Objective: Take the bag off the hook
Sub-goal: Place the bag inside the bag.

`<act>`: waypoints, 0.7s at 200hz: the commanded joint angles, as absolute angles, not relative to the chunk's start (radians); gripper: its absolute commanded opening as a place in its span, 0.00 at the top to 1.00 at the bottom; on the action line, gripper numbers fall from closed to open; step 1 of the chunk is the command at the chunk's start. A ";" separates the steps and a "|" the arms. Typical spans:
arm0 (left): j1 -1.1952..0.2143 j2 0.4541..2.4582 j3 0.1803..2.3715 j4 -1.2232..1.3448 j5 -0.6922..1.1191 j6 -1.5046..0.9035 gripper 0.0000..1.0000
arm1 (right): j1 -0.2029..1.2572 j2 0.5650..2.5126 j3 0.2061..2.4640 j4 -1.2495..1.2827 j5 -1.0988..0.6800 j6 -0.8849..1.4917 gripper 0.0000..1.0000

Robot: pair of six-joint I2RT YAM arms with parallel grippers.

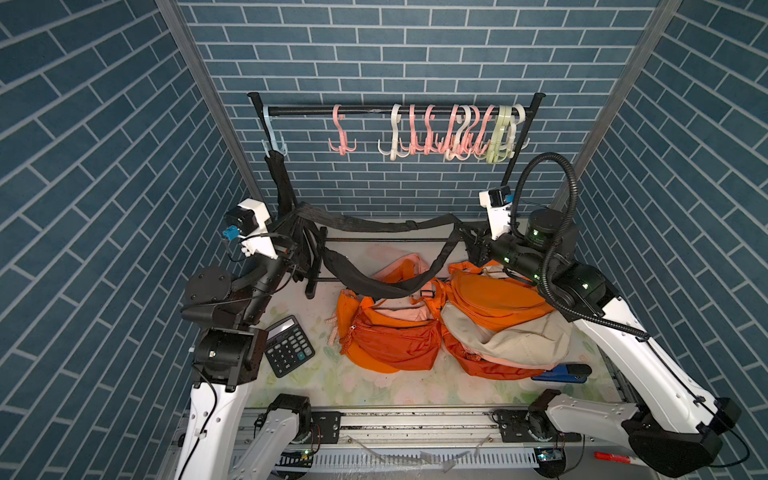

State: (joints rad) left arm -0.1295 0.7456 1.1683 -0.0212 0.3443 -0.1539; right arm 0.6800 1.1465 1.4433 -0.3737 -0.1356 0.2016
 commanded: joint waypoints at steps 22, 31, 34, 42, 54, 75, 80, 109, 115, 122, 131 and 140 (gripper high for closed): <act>-0.127 0.647 1.100 -0.031 0.528 -0.186 1.00 | 0.691 1.046 1.375 -0.350 -0.118 0.183 1.00; -0.131 0.629 1.087 -0.033 0.553 -0.185 1.00 | 0.692 1.026 1.361 -0.348 -0.116 0.182 1.00; -0.134 0.613 1.084 -0.036 0.562 -0.185 1.00 | 0.692 1.018 1.357 -0.346 -0.117 0.181 1.00; -0.140 0.597 1.076 -0.047 0.580 -0.179 1.00 | 0.693 0.998 1.344 -0.343 -0.116 0.182 1.00; -0.154 0.573 1.063 -0.056 0.625 -0.159 1.00 | 0.695 0.970 1.330 -0.343 -0.116 0.183 1.00; -0.201 0.518 1.031 -0.063 0.706 -0.108 1.00 | 0.697 0.924 1.311 -0.350 -0.120 0.181 1.00; -0.207 0.504 1.026 -0.068 0.722 -0.102 1.00 | 0.697 0.913 1.308 -0.354 -0.120 0.179 1.00; -0.238 0.431 1.002 -0.093 0.808 -0.079 1.00 | 0.698 0.855 1.293 -0.384 -0.106 0.178 1.00; -0.243 0.420 0.997 -0.095 0.826 -0.081 1.00 | 0.698 0.843 1.287 -0.386 -0.103 0.180 1.00; -0.248 0.410 0.991 -0.096 0.843 -0.086 1.00 | 0.699 0.829 1.276 -0.392 -0.100 0.185 1.00; -0.257 0.396 0.977 -0.097 0.855 -0.093 1.00 | 0.700 0.810 1.257 -0.396 -0.096 0.193 1.00; -0.261 0.382 0.961 -0.099 0.855 -0.095 1.00 | 0.700 0.791 1.231 -0.399 -0.094 0.203 1.00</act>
